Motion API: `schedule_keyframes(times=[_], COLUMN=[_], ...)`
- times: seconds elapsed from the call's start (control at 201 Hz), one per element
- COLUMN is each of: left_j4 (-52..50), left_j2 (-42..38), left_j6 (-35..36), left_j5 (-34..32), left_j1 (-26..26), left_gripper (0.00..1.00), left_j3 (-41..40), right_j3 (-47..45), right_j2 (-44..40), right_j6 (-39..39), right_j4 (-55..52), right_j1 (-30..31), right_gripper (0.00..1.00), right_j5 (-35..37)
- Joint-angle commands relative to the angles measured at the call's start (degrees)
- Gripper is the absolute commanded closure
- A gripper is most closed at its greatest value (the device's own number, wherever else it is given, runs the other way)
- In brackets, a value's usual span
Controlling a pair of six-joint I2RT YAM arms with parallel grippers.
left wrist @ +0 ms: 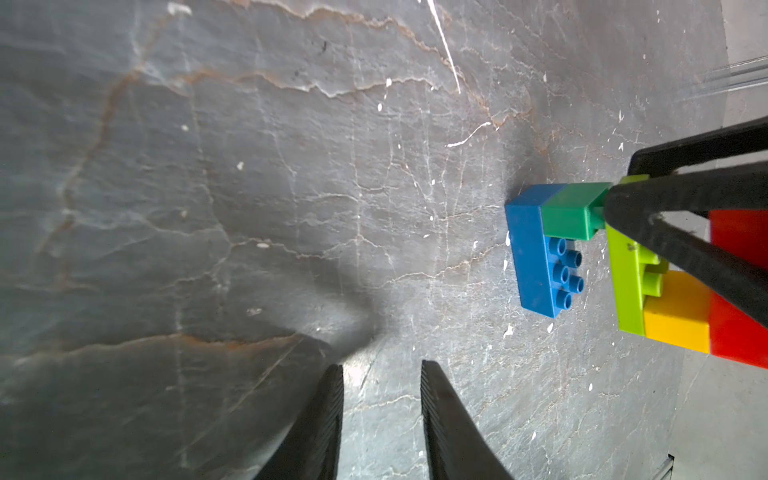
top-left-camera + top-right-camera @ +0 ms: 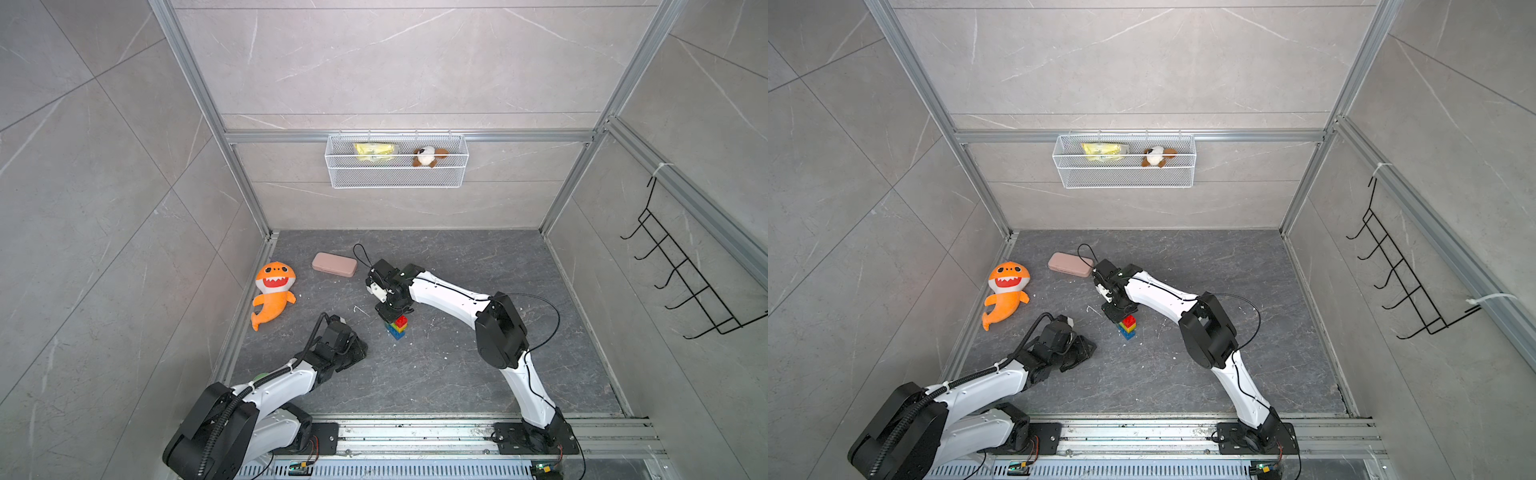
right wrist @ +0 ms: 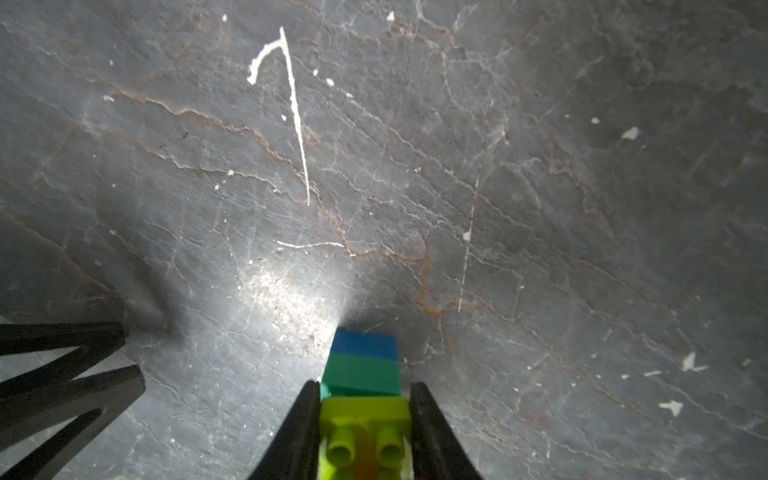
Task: Assemble the number 5 with lego
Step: Assemble the lego brick with the lego brick.
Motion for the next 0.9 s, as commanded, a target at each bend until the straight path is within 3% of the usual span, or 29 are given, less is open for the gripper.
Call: schedule_keyframes(times=[0.0, 0.891], left_j4=[1.4, 2.3], left_j2=[0.3, 0.1], left_j6=[-0.6, -0.9], left_j5=[1.3, 1.4], left_j1=[0.4, 0.5], left_gripper=[0.64, 0.64], left_j3=[-0.4, -1.3], right_j3=[-0.3, -3.4], right_j2=[1.6, 0.2], right_j6=[-0.6, 0.6], right_j4=[-1.4, -0.4], right_j1=[0.2, 0.9], right_gripper=[0.74, 0.74], right_j5=[0.4, 2.1])
